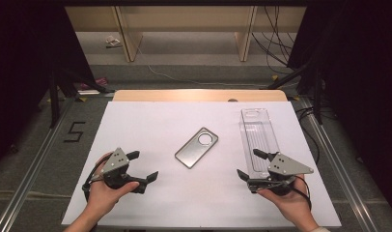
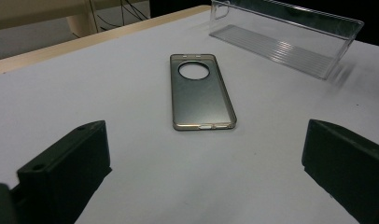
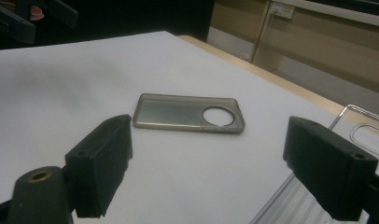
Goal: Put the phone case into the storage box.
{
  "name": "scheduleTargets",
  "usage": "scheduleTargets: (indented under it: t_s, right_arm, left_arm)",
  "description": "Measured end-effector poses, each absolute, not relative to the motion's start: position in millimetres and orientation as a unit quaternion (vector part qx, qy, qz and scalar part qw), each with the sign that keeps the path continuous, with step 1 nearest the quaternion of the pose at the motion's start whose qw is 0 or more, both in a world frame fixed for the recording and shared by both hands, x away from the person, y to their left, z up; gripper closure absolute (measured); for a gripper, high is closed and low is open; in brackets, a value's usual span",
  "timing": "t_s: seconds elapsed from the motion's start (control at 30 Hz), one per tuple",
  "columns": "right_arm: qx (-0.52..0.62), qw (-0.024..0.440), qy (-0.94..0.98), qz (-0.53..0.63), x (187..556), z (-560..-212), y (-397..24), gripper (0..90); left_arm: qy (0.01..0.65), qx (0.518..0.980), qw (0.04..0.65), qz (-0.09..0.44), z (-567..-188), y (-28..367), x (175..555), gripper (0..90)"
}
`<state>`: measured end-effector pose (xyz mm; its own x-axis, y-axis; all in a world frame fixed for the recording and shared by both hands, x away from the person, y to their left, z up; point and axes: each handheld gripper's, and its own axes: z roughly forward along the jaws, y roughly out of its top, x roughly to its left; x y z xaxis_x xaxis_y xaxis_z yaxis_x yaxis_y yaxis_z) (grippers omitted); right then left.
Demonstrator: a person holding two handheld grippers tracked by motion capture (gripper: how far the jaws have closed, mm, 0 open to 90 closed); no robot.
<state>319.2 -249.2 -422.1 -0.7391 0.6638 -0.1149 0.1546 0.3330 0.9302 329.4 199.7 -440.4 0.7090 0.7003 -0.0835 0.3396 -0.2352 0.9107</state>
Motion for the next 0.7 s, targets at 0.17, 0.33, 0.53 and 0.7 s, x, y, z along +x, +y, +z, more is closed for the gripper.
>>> scheduleTargets:
  t_s: [0.17, 0.33, 0.53, 0.7]
  right_arm:
    - [0.264, 0.248, 0.777, 0.515, 318.4, -421.5, -248.3, 16.9]
    - [0.262, 0.251, 0.775, 0.518, 318.1, -419.8, -241.3, 26.3]
    - [0.228, 0.239, 0.800, 0.500, 324.5, -417.9, -215.0, 56.5]
    - [0.218, 0.224, 0.820, 0.479, 333.9, -419.9, -195.4, 74.4]
  left_arm:
    - [0.339, 0.766, 0.518, 0.174, -440.3, 199.7, 329.1, 0.4]
    - [0.339, 0.766, 0.517, 0.175, -440.1, 199.5, 329.1, 0.5]
    - [0.339, 0.767, 0.517, 0.174, -440.5, 198.9, 329.0, 0.8]
    - [0.338, 0.767, 0.518, 0.172, -441.0, 198.5, 329.5, 0.9]
